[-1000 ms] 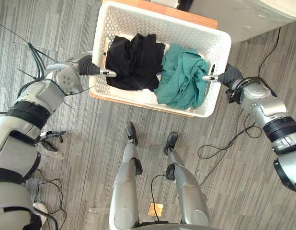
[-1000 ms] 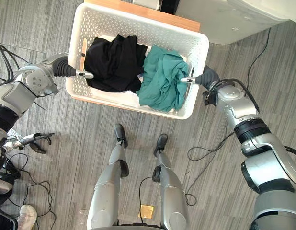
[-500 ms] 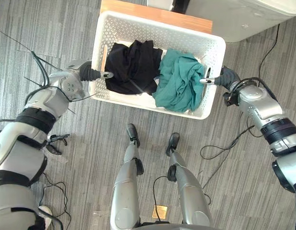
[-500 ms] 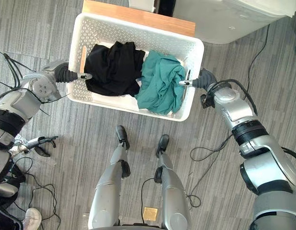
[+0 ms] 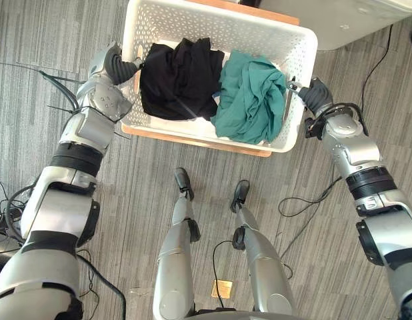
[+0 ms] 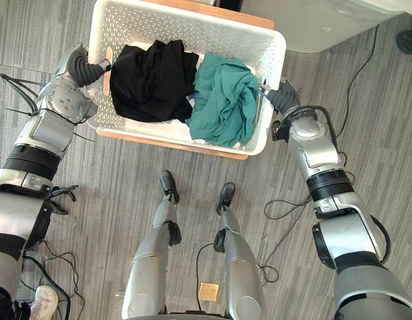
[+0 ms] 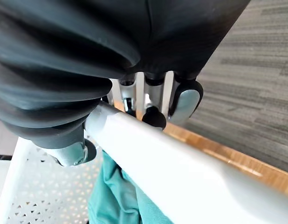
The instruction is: Pick up the laundry basket with both hands and put the clothes into the washing machine.
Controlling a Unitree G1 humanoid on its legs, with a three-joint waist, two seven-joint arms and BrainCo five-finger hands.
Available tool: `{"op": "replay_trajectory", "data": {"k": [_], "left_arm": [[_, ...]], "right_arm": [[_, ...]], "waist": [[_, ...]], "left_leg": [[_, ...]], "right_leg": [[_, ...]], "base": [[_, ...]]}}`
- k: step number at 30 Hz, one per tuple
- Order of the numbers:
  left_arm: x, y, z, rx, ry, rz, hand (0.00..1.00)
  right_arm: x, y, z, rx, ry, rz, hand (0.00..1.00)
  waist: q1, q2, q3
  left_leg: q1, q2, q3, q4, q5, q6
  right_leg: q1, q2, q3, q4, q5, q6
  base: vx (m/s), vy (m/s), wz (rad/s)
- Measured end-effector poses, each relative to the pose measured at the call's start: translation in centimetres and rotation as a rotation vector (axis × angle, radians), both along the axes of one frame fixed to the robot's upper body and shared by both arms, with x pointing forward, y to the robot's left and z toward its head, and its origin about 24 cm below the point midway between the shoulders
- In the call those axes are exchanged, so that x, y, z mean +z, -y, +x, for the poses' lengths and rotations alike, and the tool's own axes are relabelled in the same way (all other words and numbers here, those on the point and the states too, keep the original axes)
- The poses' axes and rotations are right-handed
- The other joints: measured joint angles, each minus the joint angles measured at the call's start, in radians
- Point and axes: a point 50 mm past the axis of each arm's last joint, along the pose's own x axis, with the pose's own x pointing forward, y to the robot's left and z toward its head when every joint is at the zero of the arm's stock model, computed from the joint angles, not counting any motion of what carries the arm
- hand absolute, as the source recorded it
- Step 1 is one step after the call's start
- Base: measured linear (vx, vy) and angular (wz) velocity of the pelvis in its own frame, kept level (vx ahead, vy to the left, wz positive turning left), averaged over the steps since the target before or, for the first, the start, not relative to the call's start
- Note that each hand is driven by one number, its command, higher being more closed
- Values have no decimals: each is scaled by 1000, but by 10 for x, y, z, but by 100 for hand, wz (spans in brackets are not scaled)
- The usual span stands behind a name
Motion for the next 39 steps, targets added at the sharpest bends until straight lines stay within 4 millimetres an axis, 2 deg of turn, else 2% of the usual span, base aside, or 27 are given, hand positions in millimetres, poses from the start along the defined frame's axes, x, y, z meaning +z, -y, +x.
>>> {"op": "replay_trajectory", "data": {"k": [3, 7, 8, 11, 13, 14, 15, 17, 19, 21, 24, 27, 30, 32, 34, 35, 36, 37, 38, 39], "left_arm": [[-4, 11, -2, -36, 14, 1, 100], [-12, 17, -9, -64, 36, 11, 100], [-28, 19, -17, -95, 14, 40, 100], [-27, 18, -18, -109, 16, 62, 100], [-36, 14, -21, -113, -10, 64, 100], [-49, 13, -28, -128, -35, 62, 100], [-75, 11, -39, -152, -98, 52, 100], [-107, 8, -53, -173, -172, 14, 100], [-139, 17, -66, -200, -221, -94, 100], [-149, 25, -69, -208, -232, -165, 100], [-177, 38, -80, -206, -281, -323, 100], [-207, 49, -97, -196, -354, -456, 100], [-220, 52, -106, -183, -390, -515, 100], [-218, 55, -106, -194, -380, -541, 100], [-210, 56, -110, -206, -337, -575, 100], [-208, 51, -115, -194, -312, -592, 100], [-208, 48, -121, -181, -301, -608, 100], [-213, 45, -129, -159, -302, -642, 100], [-216, 45, -134, -156, -308, -654, 100], [-219, 48, -141, -160, -313, -683, 100]], "right_arm": [[-10, 6, -8, -42, 7, 36, 100], [-19, 7, -13, -66, 9, 66, 100], [-16, 15, -23, -83, 46, 80, 100], [-13, 18, -23, -88, 52, 73, 100], [-15, 20, -24, -90, 45, 70, 100], [-25, 23, -30, -90, 31, 75, 100], [-45, 25, -40, -78, -20, 81, 100], [-69, 28, -54, -50, -82, 91, 100], [-94, 37, -75, -54, -133, 117, 100], [-105, 42, -82, -71, -160, 151, 100], [-129, 49, -97, -114, -217, 188, 100], [-162, 53, -120, -155, -310, 244, 100], [-182, 53, -136, -176, -370, 273, 100], [-183, 54, -143, -189, -368, 289, 100], [-181, 52, -148, -195, -346, 313, 100], [-178, 50, -149, -185, -330, 317, 100], [-173, 46, -149, -169, -304, 327, 100], [-172, 43, -154, -160, -287, 341, 100], [-172, 43, -158, -161, -288, 342, 100], [-175, 45, -167, -169, -294, 347, 100]], "waist": [[4, 1, 1], [6, 9, 5], [6, 15, 9], [-1, 26, 15], [-5, 36, 20], [-4, 43, 24], [-6, 44, 25], [-19, 43, 18], [-34, 53, -37], [-36, 53, -50], [-66, 53, -54], [-81, 53, -98], [-81, 55, -133], [-83, 57, -138], [-86, 53, -143], [-83, 46, -149], [-83, 48, -150], [-83, 65, -160], [-84, 79, -171], [-91, 106, -189]], "left_leg": [[23, -3, -8, -1, 0, 0], [79, -8, -6, -9, -1, -1], [177, -17, -8, -9, -13, -14], [182, -21, -22, -10, -16, -18], [193, -13, -17, -8, -16, -18], [224, -13, -13, 0, -22, -17], [283, -17, -10, 12, -44, -14], [357, -29, -16, 32, -83, -25], [391, -36, -25, 49, -110, -28], [412, -39, -30, 36, -109, -28], [464, -52, -54, 16, -109, -28], [505, -65, -79, -3, -109, -28], [527, -70, -110, -9, -109, -28], [523, -70, -125, -2, -109, -28], [489, -61, -184, 49, -106, -54], [464, -58, -265, 148, -191, -88], [422, -47, -319, 332, -302, -80], [424, -27, -383, 471, -391, -120], [440, -14, -411, 491, -426, -148], [473, 5, -457, 472, -491, -174]], "right_leg": [[25, -2, -6, 5, -12, 2], [59, -11, -2, 44, -46, 6], [98, -33, 17, 156, -120, 11], [96, -30, 20, 172, -128, 6], [99, -30, 30, 179, -130, 6], [126, -32, 35, 187, -138, 10], [183, -34, 45, 193, -153, 17], [257, -38, 59, 212, -190, 20], [294, -47, 57, 230, -225, 24], [309, -48, 53, 237, -234, 24], [357, -59, 39, 246, -256, 31], [397, -69, 21, 252, -278, 39], [425, -73, 5, 252, -289, 39], [428, -76, -5, 256, -293, 37], [411, -86, -6, 274, -294, 29], [398, -102, 2, 274, -288, 17], [393, -100, 27, 283, -281, 17], [391, -76, 65, 288, -269, 17], [391, -60, 85, 282, -260, 20], [382, -33, 116, 273, -242, 27]], "base": [[-23, 52, 9], [24, 27, 4], [94, 15, 3], [31, -33, 0], [16, -68, -8], [64, -81, -8], [79, -59, -7], [72, -48, 6], [113, -41, 14], [106, -13, 8], [96, 0, 17], [121, 2, 18], [85, -11, 17], [1, -13, 22], [-66, -8, 9], [-58, 8, -35], [-35, 26, -81], [-15, 38, -88], [-25, 106, -108], [-68, 192, -107]]}}
